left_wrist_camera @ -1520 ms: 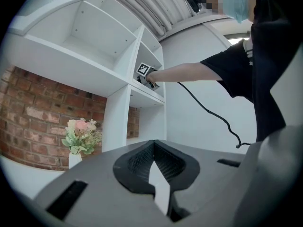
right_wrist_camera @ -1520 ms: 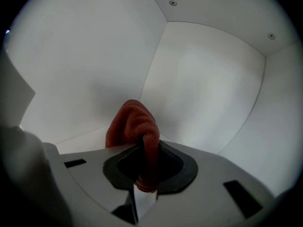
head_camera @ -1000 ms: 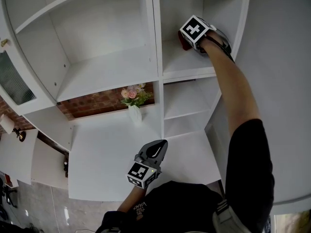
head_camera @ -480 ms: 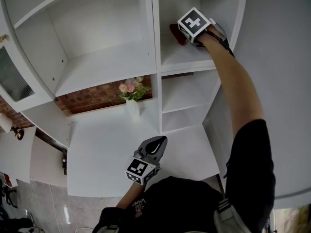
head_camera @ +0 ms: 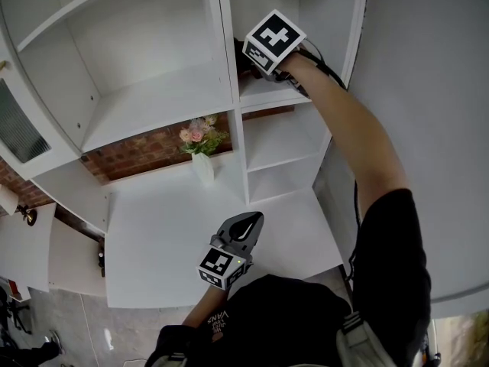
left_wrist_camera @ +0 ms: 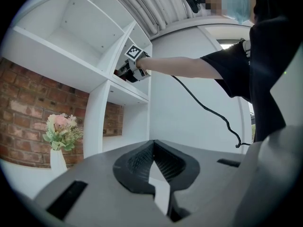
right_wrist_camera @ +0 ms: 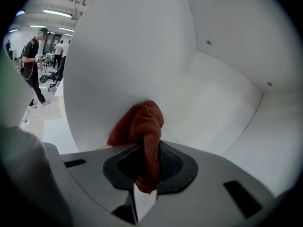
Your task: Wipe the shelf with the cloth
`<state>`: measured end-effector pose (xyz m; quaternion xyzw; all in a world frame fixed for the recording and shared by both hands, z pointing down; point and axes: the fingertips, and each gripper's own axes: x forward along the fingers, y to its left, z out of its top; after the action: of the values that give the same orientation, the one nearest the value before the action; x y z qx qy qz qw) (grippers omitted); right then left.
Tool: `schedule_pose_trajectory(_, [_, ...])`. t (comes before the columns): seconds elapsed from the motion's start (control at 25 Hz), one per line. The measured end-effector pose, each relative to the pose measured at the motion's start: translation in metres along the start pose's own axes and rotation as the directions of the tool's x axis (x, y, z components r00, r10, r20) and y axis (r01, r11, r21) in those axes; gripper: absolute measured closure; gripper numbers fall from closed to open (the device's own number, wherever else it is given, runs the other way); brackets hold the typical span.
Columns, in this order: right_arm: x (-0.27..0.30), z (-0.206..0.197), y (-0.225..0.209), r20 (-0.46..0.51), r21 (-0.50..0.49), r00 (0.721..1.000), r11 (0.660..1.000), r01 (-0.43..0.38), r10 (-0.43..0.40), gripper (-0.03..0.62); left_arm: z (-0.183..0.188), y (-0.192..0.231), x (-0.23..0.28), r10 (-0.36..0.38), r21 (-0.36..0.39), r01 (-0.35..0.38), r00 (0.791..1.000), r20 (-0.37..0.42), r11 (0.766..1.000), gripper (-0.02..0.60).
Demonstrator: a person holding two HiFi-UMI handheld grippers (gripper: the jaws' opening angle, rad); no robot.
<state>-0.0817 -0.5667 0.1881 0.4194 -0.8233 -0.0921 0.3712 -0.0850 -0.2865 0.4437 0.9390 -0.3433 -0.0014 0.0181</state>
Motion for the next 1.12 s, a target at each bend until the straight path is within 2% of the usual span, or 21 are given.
schedule_pose_trajectory(0.2, [0.011, -0.012, 0.010, -0.050, -0.017, 0.998, 0.999, -0.038, 0.037, 0.539, -0.006, -0.005, 0.000, 0.006, -0.014, -0.006, 1.000, 0.003, 1.000, 0.575])
schedule_pose_trajectory(0.4, [0.015, -0.020, 0.005, -0.096, -0.045, 0.995, 0.999, -0.023, 0.018, 0.539, -0.005, -0.006, 0.000, 0.019, -0.018, -0.019, 1.000, 0.007, 1.000, 0.575])
schedule_pose_trajectory(0.52, [0.013, -0.033, -0.008, -0.128, -0.047, 0.992, 0.999, 0.014, -0.020, 0.539, -0.005, -0.008, -0.002, 0.022, -0.021, -0.022, 1.000, 0.008, 1.000, 0.575])
schedule_pose_trajectory(0.68, [0.004, -0.056, -0.036, -0.193, -0.077, 0.975, 0.992, 0.097, -0.110, 0.539, 0.000, -0.009, -0.003, 0.028, -0.019, -0.027, 0.999, 0.017, 0.999, 0.575])
schedule_pose_trajectory(0.8, [-0.006, -0.077, -0.057, -0.258, -0.121, 0.948, 0.979, 0.162, -0.189, 0.539, 0.000, -0.011, 0.000, 0.016, -0.012, -0.016, 1.000, 0.014, 1.000, 0.575])
schedule_pose_trajectory(0.92, [-0.021, -0.100, -0.076, -0.360, -0.207, 0.885, 0.951, 0.232, -0.294, 0.539, -0.001, -0.015, 0.002, 0.003, -0.008, -0.003, 1.000, 0.008, 1.000, 0.575])
schedule_pose_trajectory(1.0, [-0.026, -0.106, -0.081, -0.400, -0.287, 0.848, 0.926, 0.245, -0.348, 0.539, -0.003, -0.016, 0.004, -0.007, -0.008, 0.007, 1.000, 0.007, 1.000, 0.575])
schedule_pose_trajectory(1.12, [-0.025, -0.106, -0.083, -0.413, -0.376, 0.817, 0.892, 0.249, -0.402, 0.539, -0.005, -0.019, 0.007, -0.023, -0.011, 0.023, 1.000, 0.007, 1.000, 0.575])
